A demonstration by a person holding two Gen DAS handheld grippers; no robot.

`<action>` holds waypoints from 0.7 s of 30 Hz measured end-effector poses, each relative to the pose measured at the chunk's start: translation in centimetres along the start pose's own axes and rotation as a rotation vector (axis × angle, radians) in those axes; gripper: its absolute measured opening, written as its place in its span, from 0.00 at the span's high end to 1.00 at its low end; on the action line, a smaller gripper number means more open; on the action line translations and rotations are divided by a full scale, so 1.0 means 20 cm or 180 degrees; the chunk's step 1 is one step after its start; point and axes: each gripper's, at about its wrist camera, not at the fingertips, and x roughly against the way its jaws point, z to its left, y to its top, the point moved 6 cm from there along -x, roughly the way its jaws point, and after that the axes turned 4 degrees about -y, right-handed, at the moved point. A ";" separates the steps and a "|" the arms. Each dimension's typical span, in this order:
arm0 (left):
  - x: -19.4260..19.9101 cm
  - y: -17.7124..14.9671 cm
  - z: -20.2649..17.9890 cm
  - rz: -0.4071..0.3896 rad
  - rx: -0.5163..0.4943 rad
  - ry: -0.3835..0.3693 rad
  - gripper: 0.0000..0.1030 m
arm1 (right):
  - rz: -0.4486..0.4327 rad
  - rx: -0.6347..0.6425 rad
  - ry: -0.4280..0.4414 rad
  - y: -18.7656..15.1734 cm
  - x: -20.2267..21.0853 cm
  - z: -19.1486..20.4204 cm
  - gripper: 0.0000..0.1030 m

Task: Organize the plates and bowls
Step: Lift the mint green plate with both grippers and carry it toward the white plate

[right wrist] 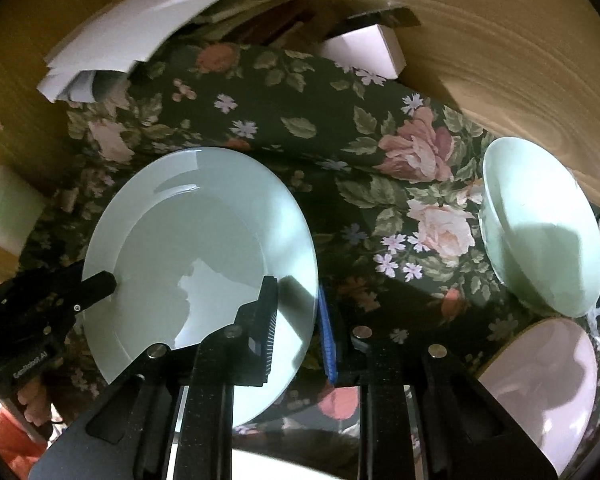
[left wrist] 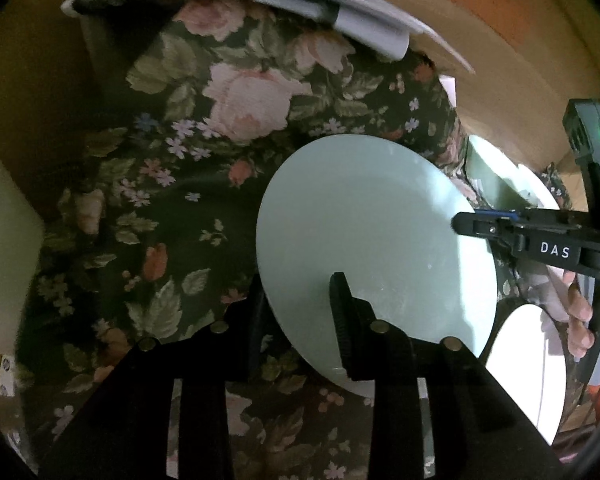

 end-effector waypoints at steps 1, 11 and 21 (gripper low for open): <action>0.02 0.00 0.00 -0.0017 -0.0002 0.0004 0.70 | -0.0018 -0.0009 0.0016 0.00 0.01 0.01 0.83; 0.19 -0.02 -0.05 -0.0219 -0.0034 -0.0032 0.70 | -0.0220 -0.0013 0.0031 -0.02 0.19 0.09 0.83; 0.37 -0.07 -0.08 -0.0392 -0.0105 -0.0065 0.70 | -0.0398 -0.0050 0.0030 -0.10 0.31 0.03 0.83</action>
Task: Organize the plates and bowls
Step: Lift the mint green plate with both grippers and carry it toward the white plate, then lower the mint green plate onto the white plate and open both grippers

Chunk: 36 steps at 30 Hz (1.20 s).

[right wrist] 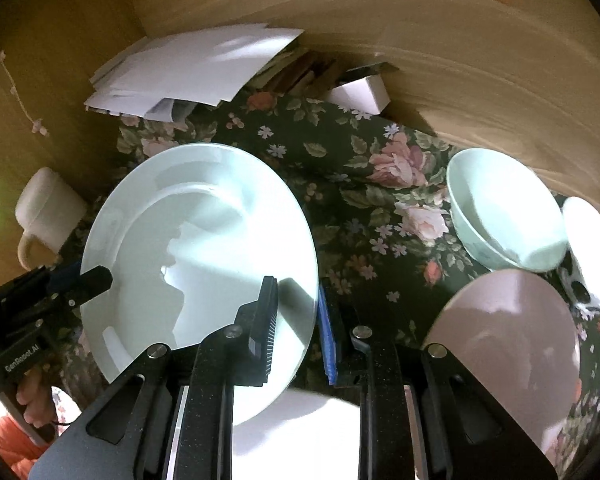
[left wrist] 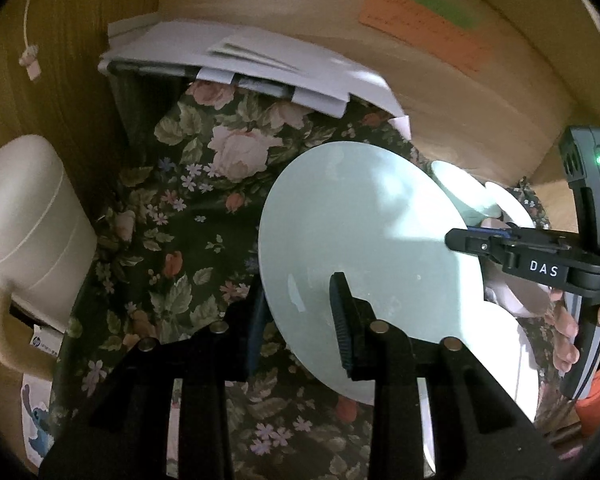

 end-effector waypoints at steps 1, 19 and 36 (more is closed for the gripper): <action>0.02 -0.01 -0.01 -0.0013 -0.0003 -0.0009 0.70 | -0.0017 -0.0007 0.0000 -0.01 0.01 0.00 0.83; 0.07 -0.11 -0.22 -0.0027 -0.0123 -0.0122 0.70 | -0.0221 -0.0138 -0.0129 -0.23 0.27 -0.10 0.83; 0.10 -0.25 -0.41 0.0046 -0.0284 -0.0188 0.70 | -0.0271 -0.0327 -0.0156 -0.43 0.39 -0.21 0.83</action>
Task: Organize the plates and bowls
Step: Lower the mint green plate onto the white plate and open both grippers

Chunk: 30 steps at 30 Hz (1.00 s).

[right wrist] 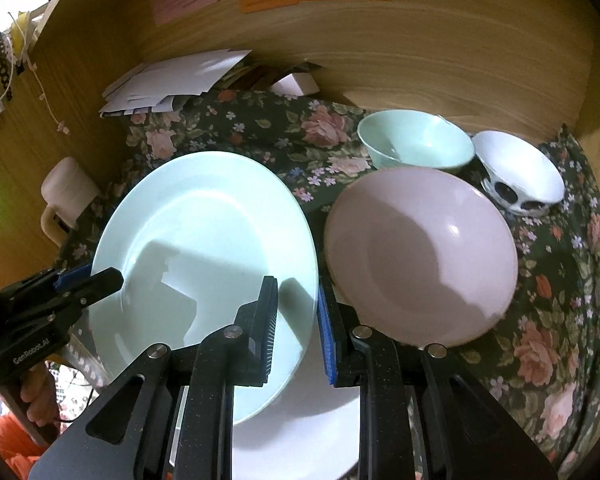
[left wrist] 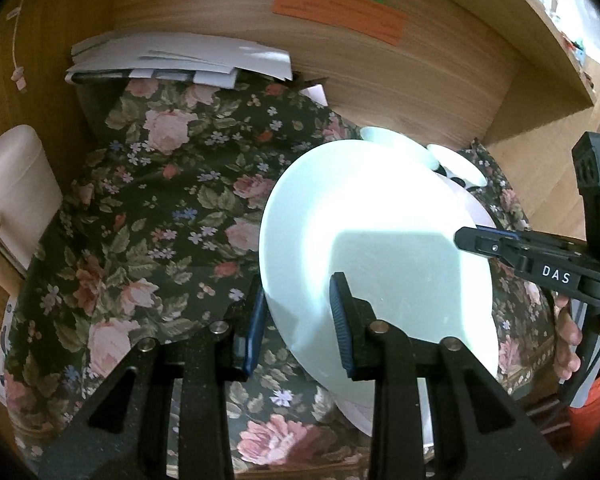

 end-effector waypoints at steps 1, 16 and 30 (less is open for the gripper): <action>0.00 -0.01 -0.01 0.0006 -0.0006 -0.0005 0.70 | -0.0005 -0.0009 0.0001 -0.01 0.01 -0.01 0.83; -0.04 -0.14 -0.10 0.0249 -0.0133 -0.0018 0.70 | -0.0004 -0.0196 0.0027 -0.18 0.04 -0.09 0.83; -0.09 -0.20 -0.10 0.0362 -0.0180 0.0115 0.70 | 0.0060 -0.0280 0.0099 -0.28 -0.01 -0.10 0.83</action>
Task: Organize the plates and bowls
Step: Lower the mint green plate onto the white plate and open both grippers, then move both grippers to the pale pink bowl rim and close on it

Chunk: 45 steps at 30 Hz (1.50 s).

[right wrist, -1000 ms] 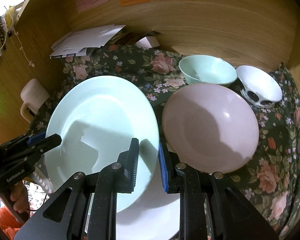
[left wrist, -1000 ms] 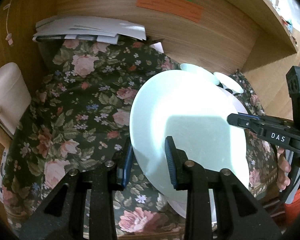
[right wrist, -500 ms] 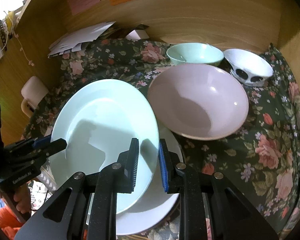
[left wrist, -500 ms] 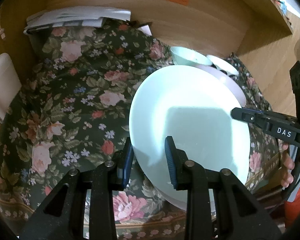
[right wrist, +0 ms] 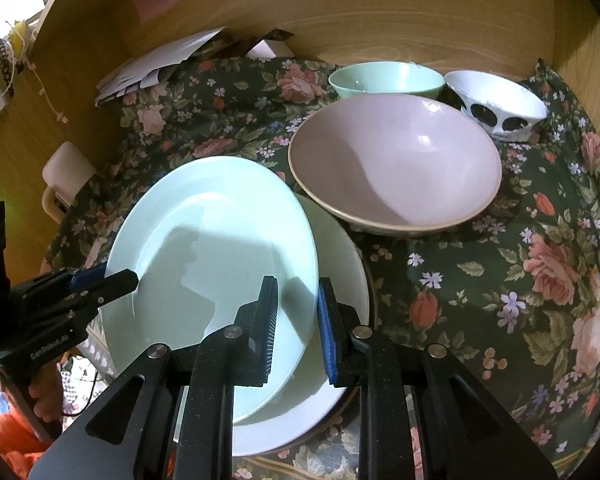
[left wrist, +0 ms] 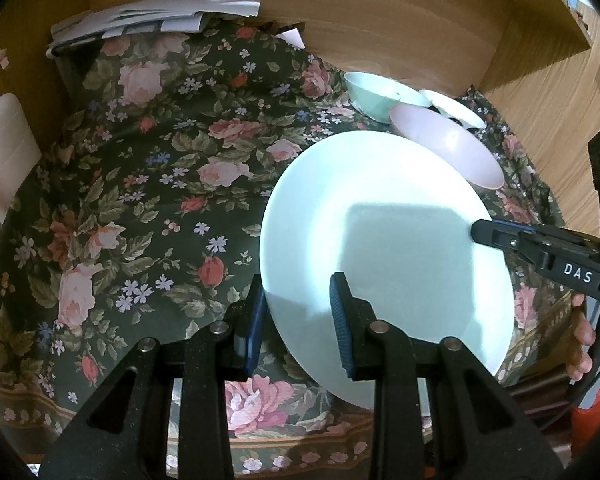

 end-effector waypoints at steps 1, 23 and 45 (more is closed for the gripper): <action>0.00 0.00 0.00 0.0004 -0.0013 0.0014 0.70 | -0.0015 -0.0001 -0.0006 0.00 0.00 0.00 0.83; -0.09 -0.01 -0.05 0.0170 -0.0196 0.0043 0.65 | -0.0157 -0.0143 -0.0026 -0.07 0.03 -0.03 0.80; 0.19 0.27 -0.20 -0.0701 -0.0480 0.0084 0.25 | -0.1090 -0.0128 -0.0386 0.07 0.38 -0.10 0.53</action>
